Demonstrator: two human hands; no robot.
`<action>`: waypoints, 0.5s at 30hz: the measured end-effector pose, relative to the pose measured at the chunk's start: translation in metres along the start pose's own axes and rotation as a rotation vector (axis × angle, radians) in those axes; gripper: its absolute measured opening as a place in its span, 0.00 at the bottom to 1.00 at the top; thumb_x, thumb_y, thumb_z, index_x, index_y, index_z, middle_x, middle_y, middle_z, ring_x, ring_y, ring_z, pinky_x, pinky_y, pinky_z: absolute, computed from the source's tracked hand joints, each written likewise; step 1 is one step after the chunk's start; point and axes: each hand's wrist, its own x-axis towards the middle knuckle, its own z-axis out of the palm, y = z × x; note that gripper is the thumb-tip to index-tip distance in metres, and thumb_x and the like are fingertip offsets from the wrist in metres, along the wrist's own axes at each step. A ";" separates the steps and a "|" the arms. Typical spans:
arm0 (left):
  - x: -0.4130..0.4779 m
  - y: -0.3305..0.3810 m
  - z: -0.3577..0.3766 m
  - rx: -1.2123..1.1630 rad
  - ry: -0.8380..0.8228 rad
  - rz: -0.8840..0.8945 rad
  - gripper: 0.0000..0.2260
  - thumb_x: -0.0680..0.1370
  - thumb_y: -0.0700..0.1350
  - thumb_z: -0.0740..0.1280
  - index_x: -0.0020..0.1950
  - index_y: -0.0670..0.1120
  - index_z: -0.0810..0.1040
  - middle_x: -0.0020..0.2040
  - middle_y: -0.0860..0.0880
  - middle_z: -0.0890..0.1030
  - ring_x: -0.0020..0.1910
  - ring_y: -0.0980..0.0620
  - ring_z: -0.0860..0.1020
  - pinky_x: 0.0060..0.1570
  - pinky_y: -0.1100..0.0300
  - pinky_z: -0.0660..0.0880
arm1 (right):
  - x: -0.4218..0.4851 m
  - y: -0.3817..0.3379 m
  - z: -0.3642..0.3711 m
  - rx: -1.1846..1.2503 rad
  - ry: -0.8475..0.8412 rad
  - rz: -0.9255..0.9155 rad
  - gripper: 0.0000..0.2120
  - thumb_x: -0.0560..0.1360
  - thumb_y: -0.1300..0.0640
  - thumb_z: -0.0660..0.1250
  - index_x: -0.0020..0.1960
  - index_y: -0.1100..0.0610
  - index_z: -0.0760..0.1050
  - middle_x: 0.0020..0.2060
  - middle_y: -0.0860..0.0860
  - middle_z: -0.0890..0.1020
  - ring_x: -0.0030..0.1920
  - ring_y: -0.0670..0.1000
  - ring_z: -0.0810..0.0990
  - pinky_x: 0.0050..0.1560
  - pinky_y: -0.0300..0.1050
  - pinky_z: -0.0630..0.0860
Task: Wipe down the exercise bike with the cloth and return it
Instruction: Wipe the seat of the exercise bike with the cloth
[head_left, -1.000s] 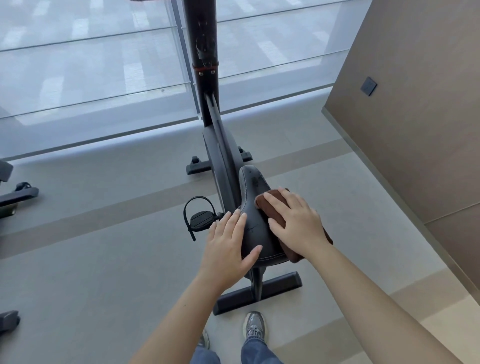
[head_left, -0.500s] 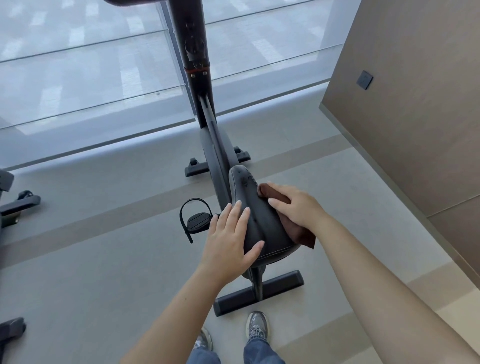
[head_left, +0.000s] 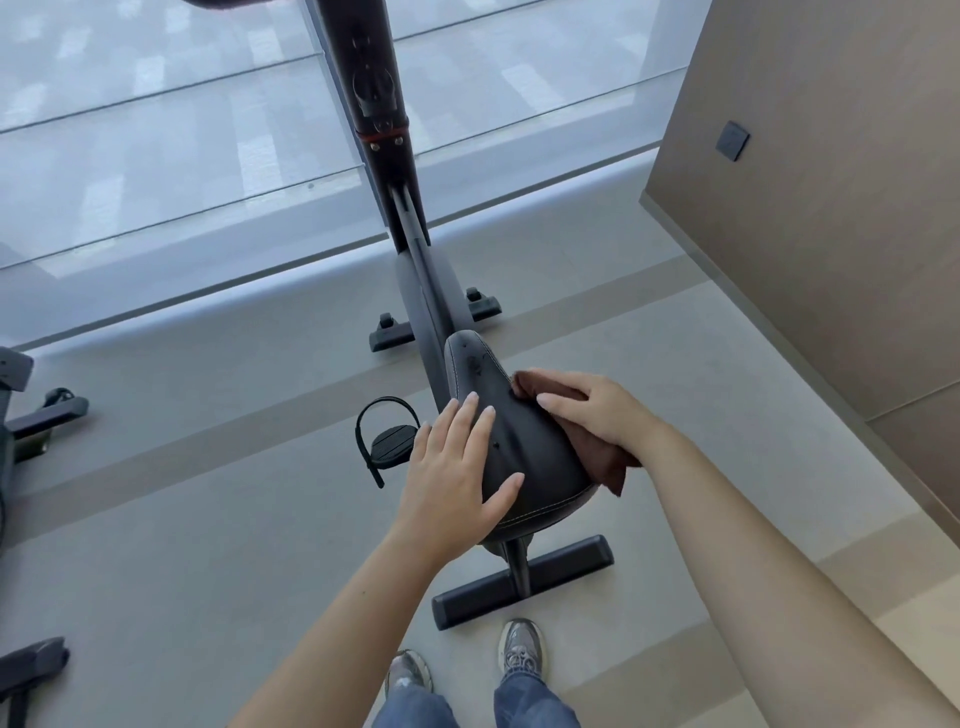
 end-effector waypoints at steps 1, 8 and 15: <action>0.001 0.000 -0.001 0.000 0.002 -0.003 0.29 0.73 0.55 0.65 0.69 0.40 0.67 0.71 0.41 0.66 0.69 0.41 0.63 0.66 0.45 0.59 | 0.004 -0.004 -0.003 0.058 -0.057 0.028 0.14 0.76 0.54 0.64 0.56 0.38 0.75 0.57 0.40 0.79 0.55 0.36 0.77 0.61 0.37 0.71; 0.006 0.003 0.003 0.001 -0.027 0.003 0.29 0.72 0.54 0.67 0.69 0.40 0.67 0.70 0.41 0.66 0.69 0.40 0.63 0.66 0.44 0.60 | -0.036 0.024 0.025 -0.041 0.384 -0.118 0.20 0.75 0.56 0.66 0.63 0.39 0.71 0.61 0.42 0.73 0.62 0.42 0.70 0.64 0.37 0.63; -0.001 -0.003 0.004 -0.010 -0.045 -0.009 0.29 0.73 0.55 0.65 0.69 0.41 0.66 0.71 0.42 0.65 0.70 0.41 0.62 0.67 0.47 0.57 | -0.020 0.015 0.016 -0.157 0.276 -0.079 0.19 0.74 0.54 0.66 0.63 0.43 0.72 0.62 0.44 0.74 0.63 0.46 0.71 0.65 0.42 0.65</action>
